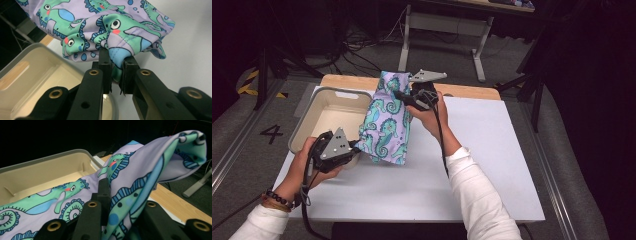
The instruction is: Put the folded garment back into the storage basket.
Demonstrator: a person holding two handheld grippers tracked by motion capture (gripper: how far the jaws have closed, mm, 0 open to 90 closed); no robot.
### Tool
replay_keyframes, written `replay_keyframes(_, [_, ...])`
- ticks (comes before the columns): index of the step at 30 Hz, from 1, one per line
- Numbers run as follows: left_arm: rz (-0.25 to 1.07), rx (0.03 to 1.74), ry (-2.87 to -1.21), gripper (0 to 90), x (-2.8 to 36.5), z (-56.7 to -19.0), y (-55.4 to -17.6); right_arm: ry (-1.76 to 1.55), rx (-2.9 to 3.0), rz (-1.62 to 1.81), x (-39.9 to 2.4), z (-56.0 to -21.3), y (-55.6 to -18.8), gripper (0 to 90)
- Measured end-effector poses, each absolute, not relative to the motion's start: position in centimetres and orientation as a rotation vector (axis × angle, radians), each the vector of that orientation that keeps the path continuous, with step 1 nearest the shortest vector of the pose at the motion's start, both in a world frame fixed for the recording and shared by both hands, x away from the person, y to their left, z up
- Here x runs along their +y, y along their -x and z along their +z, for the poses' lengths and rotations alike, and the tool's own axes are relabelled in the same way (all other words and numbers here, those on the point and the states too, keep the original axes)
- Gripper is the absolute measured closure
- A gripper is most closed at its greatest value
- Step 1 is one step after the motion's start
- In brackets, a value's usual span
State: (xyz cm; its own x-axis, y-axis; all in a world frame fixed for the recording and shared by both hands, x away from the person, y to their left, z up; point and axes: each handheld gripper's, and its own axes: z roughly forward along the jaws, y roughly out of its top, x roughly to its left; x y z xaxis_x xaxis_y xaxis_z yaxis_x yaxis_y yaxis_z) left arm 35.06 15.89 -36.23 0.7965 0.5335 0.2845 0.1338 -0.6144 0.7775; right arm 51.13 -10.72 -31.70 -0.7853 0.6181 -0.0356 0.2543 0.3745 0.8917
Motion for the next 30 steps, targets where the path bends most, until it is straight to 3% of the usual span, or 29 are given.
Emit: replay_keyframes(30, [0.712, 0.745, -2.121, 82.2, 23.6, -37.5, -36.1, -0.714, 2.359, 1.371, -1.7, -32.4, -54.7, 77.9])
